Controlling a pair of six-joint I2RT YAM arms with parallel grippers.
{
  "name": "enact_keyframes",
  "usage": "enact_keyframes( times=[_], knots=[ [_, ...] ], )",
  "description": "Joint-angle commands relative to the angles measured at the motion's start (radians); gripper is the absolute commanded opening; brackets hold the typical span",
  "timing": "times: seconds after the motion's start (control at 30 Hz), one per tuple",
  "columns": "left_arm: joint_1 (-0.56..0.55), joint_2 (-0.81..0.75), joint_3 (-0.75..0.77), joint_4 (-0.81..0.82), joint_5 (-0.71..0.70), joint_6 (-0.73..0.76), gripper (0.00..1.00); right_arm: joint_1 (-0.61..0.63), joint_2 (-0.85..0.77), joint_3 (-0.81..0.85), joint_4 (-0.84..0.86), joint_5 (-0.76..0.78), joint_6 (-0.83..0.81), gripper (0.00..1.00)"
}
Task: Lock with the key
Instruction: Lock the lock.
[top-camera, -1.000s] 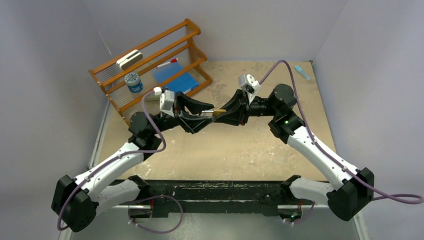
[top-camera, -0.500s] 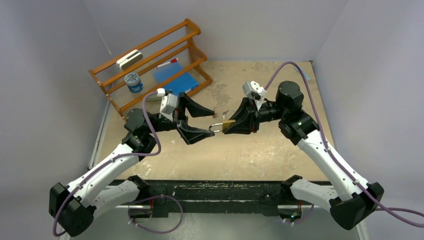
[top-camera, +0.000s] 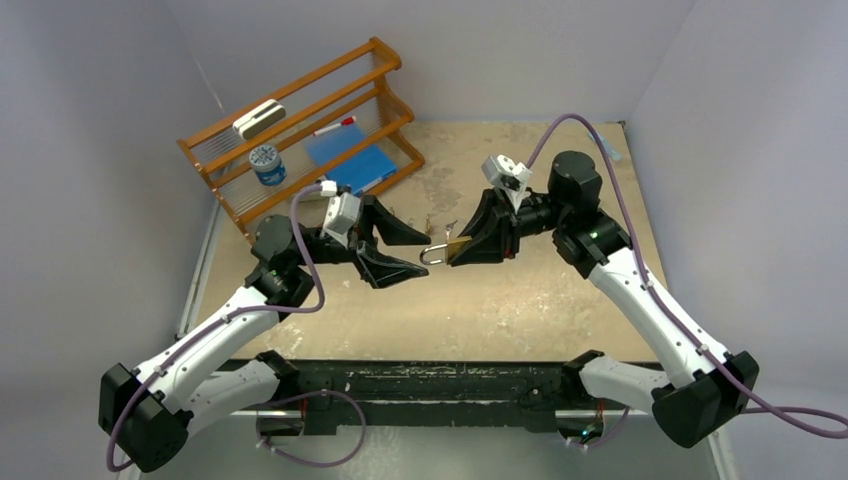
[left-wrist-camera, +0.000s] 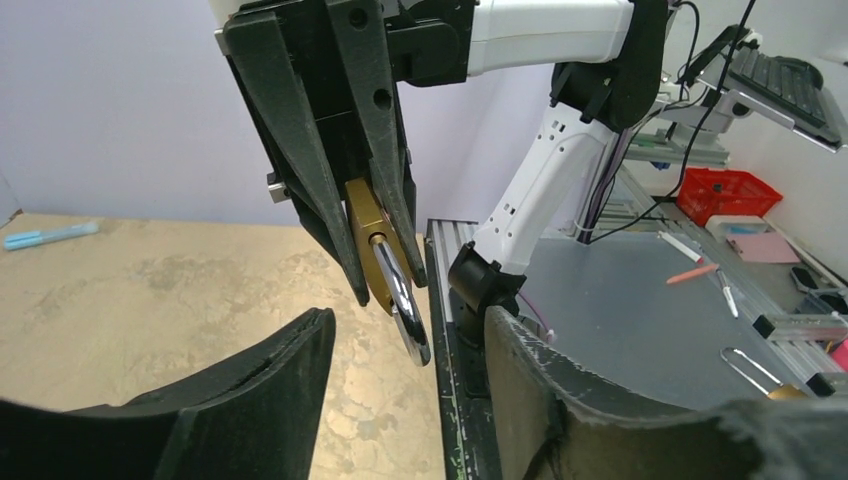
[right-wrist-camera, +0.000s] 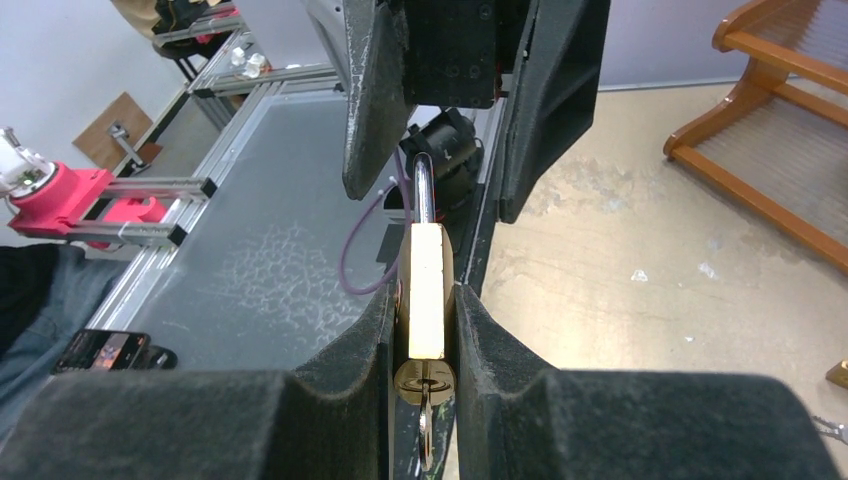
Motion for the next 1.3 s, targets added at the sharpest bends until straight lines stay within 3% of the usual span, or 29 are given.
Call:
enact_keyframes(
  times=[0.0,0.1,0.47,0.7,0.83,0.87,0.97,1.27],
  knots=[
    [-0.004,-0.023,0.036,0.017,0.022,0.032,0.53,-0.008,-0.004,0.04,0.086,-0.058,0.027,0.0],
    [-0.003,-0.027,0.051,-0.055,-0.005,0.08,0.5,-0.009,-0.002,0.04,0.094,-0.065,0.031,0.0],
    [-0.003,-0.009,0.054,-0.034,0.039,0.068,0.17,-0.015,0.006,0.041,0.128,-0.066,0.038,0.0],
    [-0.003,-0.009,0.049,0.004,0.048,0.045,0.13,-0.015,0.021,0.043,0.133,-0.062,0.037,0.0],
    [-0.005,-0.005,0.037,0.079,0.057,-0.008,0.2,-0.014,0.031,0.044,0.134,-0.06,0.037,0.0],
    [-0.005,-0.003,0.033,0.098,0.061,-0.02,0.18,-0.015,0.032,0.045,0.133,-0.06,0.037,0.0],
    [-0.006,0.005,0.03,0.129,0.07,-0.044,0.0,-0.014,0.036,0.049,0.136,-0.06,0.038,0.0],
    [-0.023,0.031,0.017,0.234,0.08,-0.128,0.0,-0.015,0.045,0.055,0.185,-0.032,0.069,0.0]
  ],
)
